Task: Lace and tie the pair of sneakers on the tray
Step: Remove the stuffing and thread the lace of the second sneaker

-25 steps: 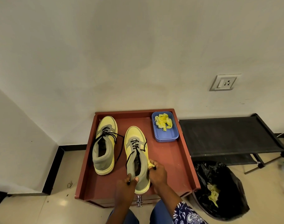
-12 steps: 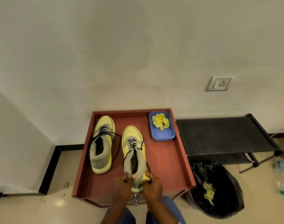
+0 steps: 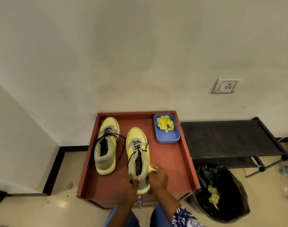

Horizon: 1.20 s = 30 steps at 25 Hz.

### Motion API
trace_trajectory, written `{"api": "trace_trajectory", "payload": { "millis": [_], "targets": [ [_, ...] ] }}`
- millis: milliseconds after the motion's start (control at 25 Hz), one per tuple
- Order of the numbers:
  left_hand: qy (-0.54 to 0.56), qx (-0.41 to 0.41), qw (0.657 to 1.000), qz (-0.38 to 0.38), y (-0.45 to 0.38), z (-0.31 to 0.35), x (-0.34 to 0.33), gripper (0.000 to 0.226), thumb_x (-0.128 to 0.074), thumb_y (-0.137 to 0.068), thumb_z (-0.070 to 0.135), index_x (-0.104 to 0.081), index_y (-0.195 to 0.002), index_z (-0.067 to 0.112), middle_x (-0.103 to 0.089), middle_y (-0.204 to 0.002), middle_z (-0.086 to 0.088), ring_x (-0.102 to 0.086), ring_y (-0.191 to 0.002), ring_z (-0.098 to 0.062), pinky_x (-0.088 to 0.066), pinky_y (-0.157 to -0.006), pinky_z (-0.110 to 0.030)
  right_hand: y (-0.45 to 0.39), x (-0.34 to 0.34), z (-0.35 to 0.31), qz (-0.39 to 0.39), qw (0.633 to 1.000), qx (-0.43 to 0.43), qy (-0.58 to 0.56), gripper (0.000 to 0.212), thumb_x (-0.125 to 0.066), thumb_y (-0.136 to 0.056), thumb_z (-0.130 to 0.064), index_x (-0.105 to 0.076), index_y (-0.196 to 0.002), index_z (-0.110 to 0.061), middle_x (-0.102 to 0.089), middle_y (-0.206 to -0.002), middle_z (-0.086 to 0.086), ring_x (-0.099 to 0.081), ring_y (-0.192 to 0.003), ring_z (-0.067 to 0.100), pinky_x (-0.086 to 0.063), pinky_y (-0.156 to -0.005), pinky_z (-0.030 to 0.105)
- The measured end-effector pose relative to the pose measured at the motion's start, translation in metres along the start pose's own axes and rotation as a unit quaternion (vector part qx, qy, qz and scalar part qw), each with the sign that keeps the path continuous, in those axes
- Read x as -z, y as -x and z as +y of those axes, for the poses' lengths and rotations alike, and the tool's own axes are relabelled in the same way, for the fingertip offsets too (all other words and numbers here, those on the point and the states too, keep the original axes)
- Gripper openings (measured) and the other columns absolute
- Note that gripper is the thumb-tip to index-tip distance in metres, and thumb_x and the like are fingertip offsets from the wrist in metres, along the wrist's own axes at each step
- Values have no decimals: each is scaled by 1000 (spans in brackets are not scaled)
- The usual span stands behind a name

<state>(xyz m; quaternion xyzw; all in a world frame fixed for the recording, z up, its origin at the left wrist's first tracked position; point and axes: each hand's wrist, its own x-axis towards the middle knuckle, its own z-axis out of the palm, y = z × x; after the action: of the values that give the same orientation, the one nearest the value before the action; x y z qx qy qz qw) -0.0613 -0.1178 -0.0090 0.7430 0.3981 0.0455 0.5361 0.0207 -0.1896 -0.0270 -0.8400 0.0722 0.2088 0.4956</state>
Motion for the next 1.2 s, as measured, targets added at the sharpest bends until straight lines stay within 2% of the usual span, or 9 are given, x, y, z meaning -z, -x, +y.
{"api": "trace_trajectory", "payload": {
  "millis": [120,240,400,480,560,760,920,1040,1200],
  "targets": [
    [-46,-22,998,-25,-9,-5,3,34,-62,-87,25,-45,-59,16,-46,-59,2,-49,-63,-19,-37,-62,-32,-12,6,-17,-33,997,44,49,40,-45,-85,3,-62,-119,-10,-63,-122,8,-58,-113,24,-44,-96,28],
    [-91,-50,993,-47,-8,-6,4,28,-57,-88,35,-51,-70,14,-47,-63,8,-51,-65,-16,-36,-60,-27,-14,11,-21,-62,989,92,96,42,-43,-86,4,-58,-123,-9,-60,-128,7,-55,-118,23,-42,-97,23],
    [-106,-81,990,-49,-3,-17,9,39,-57,-91,24,-50,-124,6,-54,-111,8,-54,-108,-14,-36,-83,-19,-7,11,-8,-68,991,83,83,44,-45,-84,5,-59,-123,-11,-60,-126,7,-55,-116,21,-41,-97,21],
    [-128,-98,986,-54,-1,-23,12,45,-53,-93,23,-43,-134,8,-49,-135,0,-45,-128,-16,-32,-99,-19,-2,11,0,-68,993,68,68,43,-47,-85,4,-59,-123,-11,-61,-125,6,-55,-116,21,-41,-96,22],
    [-127,-120,983,-63,-1,-24,15,42,-52,-93,19,-46,-133,8,-48,-139,-3,-45,-129,-16,-30,-99,-14,1,10,5,-68,994,58,59,42,-47,-85,2,-60,-122,-12,-61,-124,4,-56,-114,20,-41,-95,21],
    [-151,-169,973,-41,-8,-15,16,28,-54,-91,18,-62,-115,5,-65,-115,-8,-61,-105,-20,-37,-80,-9,10,9,10,-70,996,36,27,41,-50,-84,1,-61,-121,-12,-64,-121,4,-59,-109,18,-47,-94,25],
    [-164,-191,967,-28,-8,-5,14,10,-57,-89,10,-65,-95,11,-65,-87,-3,-53,-75,-9,-34,-61,-12,19,6,14,-47,999,22,3,39,-54,-82,2,-61,-119,-10,-65,-118,4,-60,-106,19,-45,-86,21],
    [-184,-199,962,-27,-10,-1,12,33,-56,-88,6,-41,-66,26,-45,-65,7,-38,-58,-1,-32,-55,-14,26,2,14,-32,999,2,-19,33,-56,-83,0,-61,-114,-9,-65,-112,6,-59,-96,17,-44,-79,20],
    [-222,-194,955,-27,-13,1,7,25,-49,-91,7,-39,-72,19,-46,-70,3,-39,-63,-7,-32,-54,-14,33,-5,18,-16,999,-25,-31,25,-61,-82,-4,-61,-106,-10,-67,-106,9,-62,-93,22,-50,-77,26]
  ]
}}
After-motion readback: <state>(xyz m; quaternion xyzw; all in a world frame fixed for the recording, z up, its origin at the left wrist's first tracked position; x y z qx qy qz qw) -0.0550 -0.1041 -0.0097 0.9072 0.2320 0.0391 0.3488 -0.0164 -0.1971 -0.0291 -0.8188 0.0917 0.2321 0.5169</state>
